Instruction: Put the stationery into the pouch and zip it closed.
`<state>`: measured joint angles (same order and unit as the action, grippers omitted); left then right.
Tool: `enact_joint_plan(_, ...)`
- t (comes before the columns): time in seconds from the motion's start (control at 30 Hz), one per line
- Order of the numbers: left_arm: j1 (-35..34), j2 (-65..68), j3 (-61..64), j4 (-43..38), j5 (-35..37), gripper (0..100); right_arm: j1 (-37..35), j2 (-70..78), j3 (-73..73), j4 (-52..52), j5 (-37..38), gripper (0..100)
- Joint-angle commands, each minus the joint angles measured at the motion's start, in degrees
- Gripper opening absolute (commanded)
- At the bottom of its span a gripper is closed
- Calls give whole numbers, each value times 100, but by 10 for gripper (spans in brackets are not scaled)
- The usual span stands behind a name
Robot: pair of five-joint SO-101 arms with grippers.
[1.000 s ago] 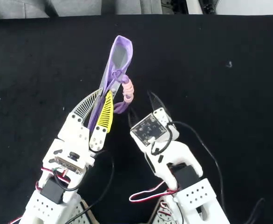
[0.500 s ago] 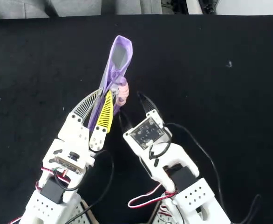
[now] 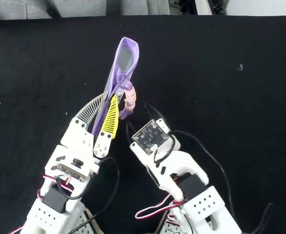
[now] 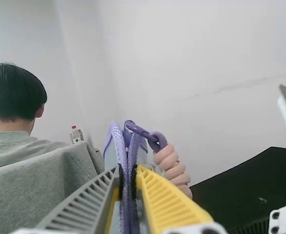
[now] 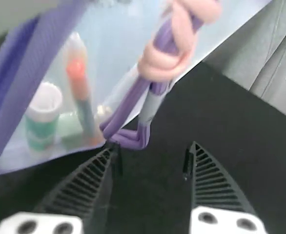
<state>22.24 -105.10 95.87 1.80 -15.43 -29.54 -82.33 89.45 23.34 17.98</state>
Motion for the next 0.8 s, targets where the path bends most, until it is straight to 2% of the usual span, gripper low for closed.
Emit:
enact_joint_plan(0.0,-127,53,145,35,44,28,-70,-119,-189,35,-18,212)
enact_joint_plan(0.3,-127,53,145,35,44,28,-70,-119,136,-976,-35,211)
enact_joint_plan(0.47,-127,53,145,35,53,28,-70,-75,119,-1064,-53,211)
enact_joint_plan(0.6,-101,53,145,35,53,28,-79,-84,75,-1073,-369,211)
enact_joint_plan(0.77,-101,53,145,35,53,28,-378,-57,75,-1345,-396,211)
